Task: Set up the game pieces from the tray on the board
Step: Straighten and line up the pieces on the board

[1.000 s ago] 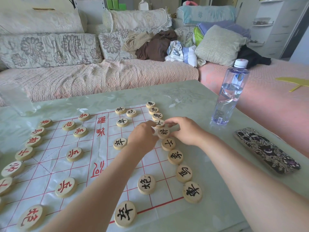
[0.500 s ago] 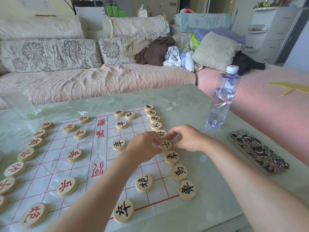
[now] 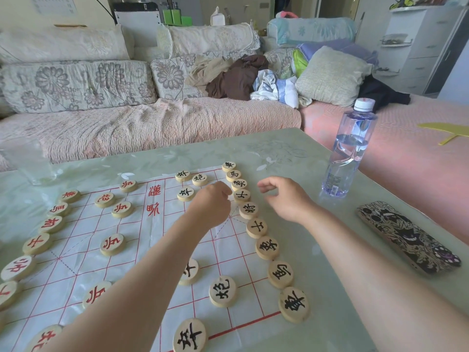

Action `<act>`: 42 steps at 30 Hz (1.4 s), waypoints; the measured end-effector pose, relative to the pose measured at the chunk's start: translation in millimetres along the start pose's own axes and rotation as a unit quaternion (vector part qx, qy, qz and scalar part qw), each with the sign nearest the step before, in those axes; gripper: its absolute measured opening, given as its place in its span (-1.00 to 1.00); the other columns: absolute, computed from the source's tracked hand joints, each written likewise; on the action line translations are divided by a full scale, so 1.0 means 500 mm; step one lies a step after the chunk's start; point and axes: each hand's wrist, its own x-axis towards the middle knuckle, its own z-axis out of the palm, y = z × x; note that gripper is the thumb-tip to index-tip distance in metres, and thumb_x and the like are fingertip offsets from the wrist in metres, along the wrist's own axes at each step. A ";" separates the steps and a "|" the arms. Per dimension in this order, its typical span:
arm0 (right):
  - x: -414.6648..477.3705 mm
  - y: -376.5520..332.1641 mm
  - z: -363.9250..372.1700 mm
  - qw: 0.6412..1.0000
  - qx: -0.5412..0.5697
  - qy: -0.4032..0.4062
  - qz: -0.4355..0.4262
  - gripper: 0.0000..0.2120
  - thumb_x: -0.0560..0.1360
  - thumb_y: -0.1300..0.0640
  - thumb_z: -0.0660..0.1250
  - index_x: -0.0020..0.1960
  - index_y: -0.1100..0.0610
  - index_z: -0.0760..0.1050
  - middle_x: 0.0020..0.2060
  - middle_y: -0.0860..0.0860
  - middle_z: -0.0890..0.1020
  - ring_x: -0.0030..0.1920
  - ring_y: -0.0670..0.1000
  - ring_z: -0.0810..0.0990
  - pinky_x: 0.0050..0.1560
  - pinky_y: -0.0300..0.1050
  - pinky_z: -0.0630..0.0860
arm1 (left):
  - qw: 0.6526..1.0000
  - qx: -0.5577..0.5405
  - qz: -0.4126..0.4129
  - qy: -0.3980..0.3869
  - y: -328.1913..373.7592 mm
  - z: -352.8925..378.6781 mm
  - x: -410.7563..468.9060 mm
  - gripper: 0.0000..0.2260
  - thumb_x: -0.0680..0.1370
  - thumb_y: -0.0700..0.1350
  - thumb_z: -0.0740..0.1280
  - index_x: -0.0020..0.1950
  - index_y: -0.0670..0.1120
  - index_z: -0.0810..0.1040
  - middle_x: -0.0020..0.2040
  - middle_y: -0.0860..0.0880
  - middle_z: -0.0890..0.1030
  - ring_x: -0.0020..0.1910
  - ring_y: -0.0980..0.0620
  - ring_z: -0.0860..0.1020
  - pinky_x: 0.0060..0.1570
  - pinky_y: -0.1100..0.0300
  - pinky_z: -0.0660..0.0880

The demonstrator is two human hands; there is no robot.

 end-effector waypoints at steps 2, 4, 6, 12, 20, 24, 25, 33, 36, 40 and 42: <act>0.016 -0.007 0.010 1.000 0.004 -0.001 0.003 -0.70 0.57 0.25 0.26 0.21 -0.05 0.57 0.03 -0.15 0.64 -0.02 -0.08 0.57 -0.06 -0.26 0.41 | 1.000 -0.001 -0.001 -0.013 0.000 0.004 0.022 -0.65 0.54 -0.20 0.22 0.30 0.02 0.47 0.20 0.08 0.54 0.07 0.02 0.52 -0.06 0.19 0.48; 0.031 -0.014 0.019 1.000 0.007 -0.003 0.004 -0.72 0.56 0.24 0.27 0.13 -0.05 0.61 -0.02 -0.15 0.67 -0.03 -0.10 0.59 -0.02 -0.26 0.46 | 1.000 -0.011 0.000 -0.025 0.004 0.009 0.041 -0.64 0.54 -0.21 0.22 0.32 0.02 0.47 0.21 0.08 0.55 0.08 0.02 0.53 -0.07 0.21 0.47; 0.043 -0.019 0.026 1.000 0.014 -0.009 0.008 -0.72 0.54 0.25 0.29 0.04 -0.07 0.66 -0.06 -0.15 0.70 -0.01 -0.12 0.62 0.08 -0.22 0.51 | 1.000 -0.019 -0.004 -0.023 0.006 0.016 0.052 -0.66 0.54 -0.20 0.22 0.28 0.04 0.50 0.17 0.07 0.58 0.05 -0.01 0.56 -0.07 0.18 0.52; 0.055 -0.025 0.039 0.999 0.023 -0.035 0.007 -0.69 0.53 0.23 0.28 0.08 -0.09 0.69 -0.02 -0.18 0.72 0.05 -0.16 0.64 0.15 -0.25 0.51 | 1.000 0.000 -0.005 0.001 -0.017 0.023 0.063 -0.66 0.53 -0.18 0.26 0.28 0.04 0.48 0.14 0.12 0.59 -0.05 0.05 0.52 -0.30 0.26 0.39; 0.054 -0.049 0.056 0.998 -0.039 -0.040 0.015 -0.62 0.51 -0.07 0.27 -0.32 0.19 0.42 -0.47 -0.01 0.31 -0.37 0.01 0.28 -0.34 -0.10 0.24 | 1.000 0.022 0.005 0.000 -0.024 0.020 0.064 -0.62 0.49 -0.21 0.33 0.29 0.05 0.47 0.14 0.12 0.59 -0.05 0.05 0.51 -0.20 0.21 0.46; 0.051 -0.061 0.060 0.997 -0.018 -0.078 0.017 -0.75 0.51 -0.03 0.26 -0.21 0.08 0.61 -0.38 -0.09 0.54 -0.29 0.00 0.48 -0.22 -0.11 0.40 | 0.999 0.050 -0.012 -0.015 -0.027 0.017 0.063 -0.48 0.42 0.09 0.47 0.33 0.04 0.45 0.11 0.06 0.60 0.10 -0.01 0.55 0.02 0.09 0.54; 0.050 -0.063 0.059 0.997 -0.011 -0.072 0.016 -0.78 0.51 0.00 0.25 -0.08 -0.04 0.68 -0.29 -0.13 0.64 -0.22 -0.05 0.56 -0.15 -0.13 0.47 | 0.998 0.060 -0.015 -0.020 -0.029 0.015 0.063 -0.45 0.40 0.12 0.47 0.35 0.05 0.44 0.13 0.04 0.59 0.13 -0.03 0.54 0.06 0.05 0.54; 0.047 -0.063 0.050 0.997 -0.020 -0.060 0.038 -0.63 0.46 0.15 0.22 0.00 -0.22 0.69 -0.17 -0.15 0.72 -0.11 -0.05 0.65 -0.02 -0.10 0.60 | 0.993 0.109 0.036 -0.023 -0.031 0.010 0.059 -0.59 0.47 -0.04 0.40 0.32 0.16 0.49 0.18 0.08 0.58 0.09 -0.03 0.56 0.00 0.07 0.57; 0.048 -0.066 0.057 0.996 -0.009 -0.076 0.036 -0.60 0.49 0.18 0.19 0.08 -0.18 0.69 0.01 -0.15 0.71 0.06 -0.05 0.64 0.14 -0.11 0.56 | 0.993 0.115 0.016 -0.003 -0.032 0.006 0.058 -0.65 0.45 0.05 0.43 0.24 0.14 0.54 0.09 0.09 0.61 0.07 0.00 0.56 -0.03 0.08 0.57; 0.052 -0.057 0.047 0.998 0.003 -0.049 0.042 -0.59 0.50 0.18 0.18 0.10 -0.18 0.68 -0.01 -0.16 0.70 -0.08 -0.08 0.61 -0.14 -0.23 0.49 | 0.996 0.081 0.029 0.004 -0.033 0.002 0.058 -0.71 0.48 -0.07 0.41 0.21 0.06 0.58 0.06 0.08 0.61 0.02 0.02 0.56 -0.03 0.09 0.56; 0.053 -0.048 0.045 0.998 0.001 -0.045 0.043 -0.63 0.50 0.17 0.21 0.06 -0.20 0.69 -0.05 -0.17 0.71 -0.06 -0.09 0.63 -0.06 -0.18 0.56 | 0.997 0.068 0.030 0.017 -0.033 0.005 0.059 -0.72 0.51 -0.13 0.37 0.21 0.07 0.57 0.07 0.11 0.59 0.02 0.02 0.56 -0.05 0.07 0.58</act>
